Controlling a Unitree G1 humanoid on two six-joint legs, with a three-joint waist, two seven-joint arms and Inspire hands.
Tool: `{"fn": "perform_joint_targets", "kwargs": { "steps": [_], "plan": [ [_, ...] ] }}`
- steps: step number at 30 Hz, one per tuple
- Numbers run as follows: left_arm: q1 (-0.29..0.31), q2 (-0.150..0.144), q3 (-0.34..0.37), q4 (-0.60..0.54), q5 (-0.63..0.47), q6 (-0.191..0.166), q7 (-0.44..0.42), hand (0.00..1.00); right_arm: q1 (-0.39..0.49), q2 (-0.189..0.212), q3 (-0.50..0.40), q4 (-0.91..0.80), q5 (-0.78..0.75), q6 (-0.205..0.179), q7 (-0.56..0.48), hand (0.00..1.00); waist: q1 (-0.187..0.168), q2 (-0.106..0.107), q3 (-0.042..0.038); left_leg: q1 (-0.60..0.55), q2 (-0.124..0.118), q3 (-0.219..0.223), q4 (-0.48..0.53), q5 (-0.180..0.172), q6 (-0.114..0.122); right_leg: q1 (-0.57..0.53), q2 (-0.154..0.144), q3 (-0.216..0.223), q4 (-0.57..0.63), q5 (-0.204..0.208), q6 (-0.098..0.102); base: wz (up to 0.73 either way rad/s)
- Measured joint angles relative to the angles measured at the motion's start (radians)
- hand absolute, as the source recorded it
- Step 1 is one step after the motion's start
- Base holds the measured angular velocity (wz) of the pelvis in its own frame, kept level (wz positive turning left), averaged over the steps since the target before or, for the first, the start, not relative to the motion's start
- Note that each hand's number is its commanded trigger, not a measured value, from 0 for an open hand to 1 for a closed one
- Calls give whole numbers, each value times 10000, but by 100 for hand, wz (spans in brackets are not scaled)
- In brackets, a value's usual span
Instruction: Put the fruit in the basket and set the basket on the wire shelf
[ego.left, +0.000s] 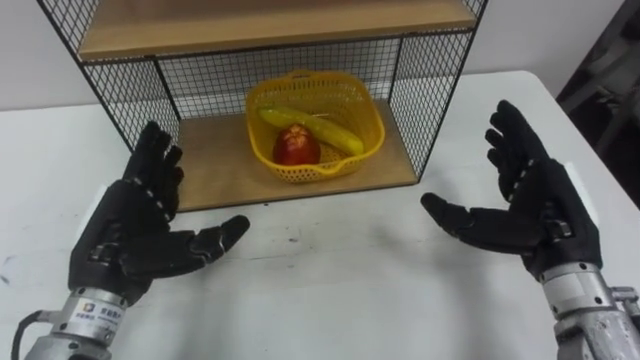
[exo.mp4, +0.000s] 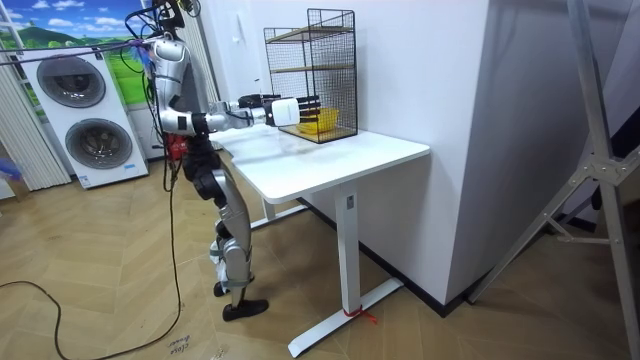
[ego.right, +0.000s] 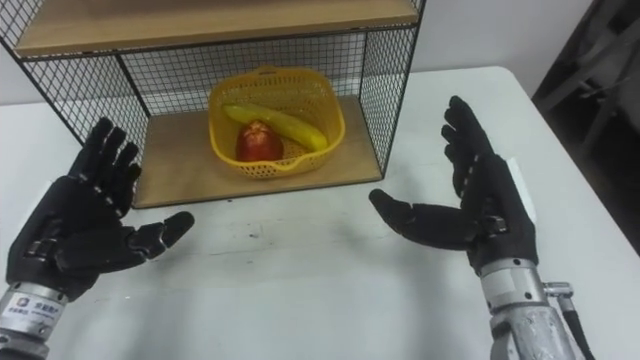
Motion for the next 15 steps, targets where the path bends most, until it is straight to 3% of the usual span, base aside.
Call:
{"fn": "perform_joint_targets", "kwargs": {
  "steps": [8,12,15],
  "plan": [
    [-38,199,279,-4,-4,-173,38,0,-29,-28,-694,-14,-41,-286,-1173,0,-25,157,-101,16,9,48,-44,1,0,1,20,52,49,1,2,0],
    [-76,468,1054,-262,-48,-191,-53,0,-185,-186,-1472,-26,-75,-335,-1705,0,5,206,-77,4,34,48,-45,-20,-28,-13,61,119,94,3,-3,-1],
    [-78,697,1474,-784,-147,-198,-60,0,-341,-595,-2189,-28,111,-400,-2264,0,1,245,-41,-108,67,33,65,-72,-43,-24,76,91,83,-7,-19,0]
  ]
}}
